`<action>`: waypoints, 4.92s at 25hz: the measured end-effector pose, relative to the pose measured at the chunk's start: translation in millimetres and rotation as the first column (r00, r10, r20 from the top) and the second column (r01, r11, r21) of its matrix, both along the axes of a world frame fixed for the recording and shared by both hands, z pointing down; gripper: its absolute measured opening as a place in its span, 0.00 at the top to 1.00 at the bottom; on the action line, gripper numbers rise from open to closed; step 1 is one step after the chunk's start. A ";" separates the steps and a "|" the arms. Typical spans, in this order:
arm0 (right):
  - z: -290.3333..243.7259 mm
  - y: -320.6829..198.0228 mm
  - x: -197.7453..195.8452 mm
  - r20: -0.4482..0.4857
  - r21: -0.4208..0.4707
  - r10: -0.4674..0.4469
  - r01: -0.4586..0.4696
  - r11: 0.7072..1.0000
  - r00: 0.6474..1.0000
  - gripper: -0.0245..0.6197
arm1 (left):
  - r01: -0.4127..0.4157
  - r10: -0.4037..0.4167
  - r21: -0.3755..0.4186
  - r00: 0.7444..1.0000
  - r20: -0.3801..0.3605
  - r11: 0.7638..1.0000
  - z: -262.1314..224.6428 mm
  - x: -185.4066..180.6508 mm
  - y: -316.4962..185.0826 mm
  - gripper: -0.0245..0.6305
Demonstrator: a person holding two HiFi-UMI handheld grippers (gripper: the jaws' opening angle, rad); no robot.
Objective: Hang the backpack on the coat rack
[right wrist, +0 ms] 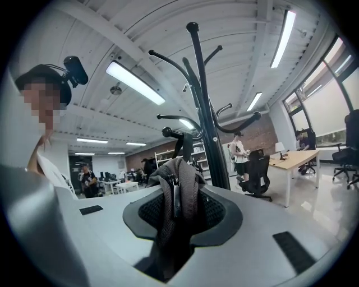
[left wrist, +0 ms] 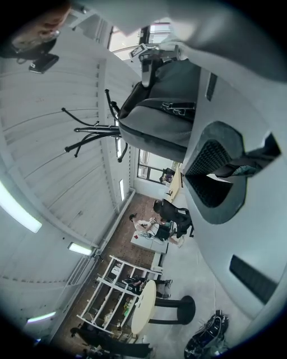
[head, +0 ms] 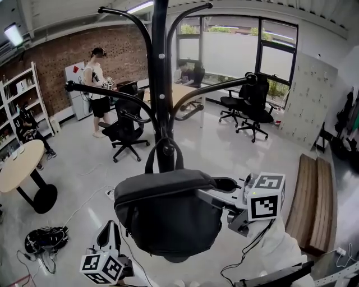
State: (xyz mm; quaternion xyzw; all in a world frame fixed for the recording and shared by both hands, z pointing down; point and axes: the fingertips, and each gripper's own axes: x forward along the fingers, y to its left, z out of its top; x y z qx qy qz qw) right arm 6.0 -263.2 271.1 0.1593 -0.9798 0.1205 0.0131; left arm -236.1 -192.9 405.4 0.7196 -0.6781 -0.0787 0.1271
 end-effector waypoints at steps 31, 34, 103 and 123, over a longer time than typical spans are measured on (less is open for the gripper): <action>41.0 -21.0 -6.4 0.084 -0.064 -0.056 0.061 0.996 0.995 0.73 | 0.018 -0.018 -0.057 1.000 0.005 0.998 12.7 0.1 6.6 0.96; 40.3 -27.4 -2.9 0.087 -0.050 -0.037 0.041 0.998 0.996 0.64 | 0.022 -0.022 -0.062 1.000 0.004 0.998 11.9 0.2 6.8 0.96; 236.1 35.2 113.2 -0.214 -0.043 0.691 -0.713 0.699 0.690 0.90 | 0.076 -0.074 -0.096 0.997 0.025 0.992 36.3 7.1 40.1 0.96; 251.0 164.9 29.2 -0.246 -0.059 0.654 -0.684 0.727 0.716 0.90 | -0.257 0.260 -0.147 0.966 0.001 0.955 81.4 106.5 116.1 0.96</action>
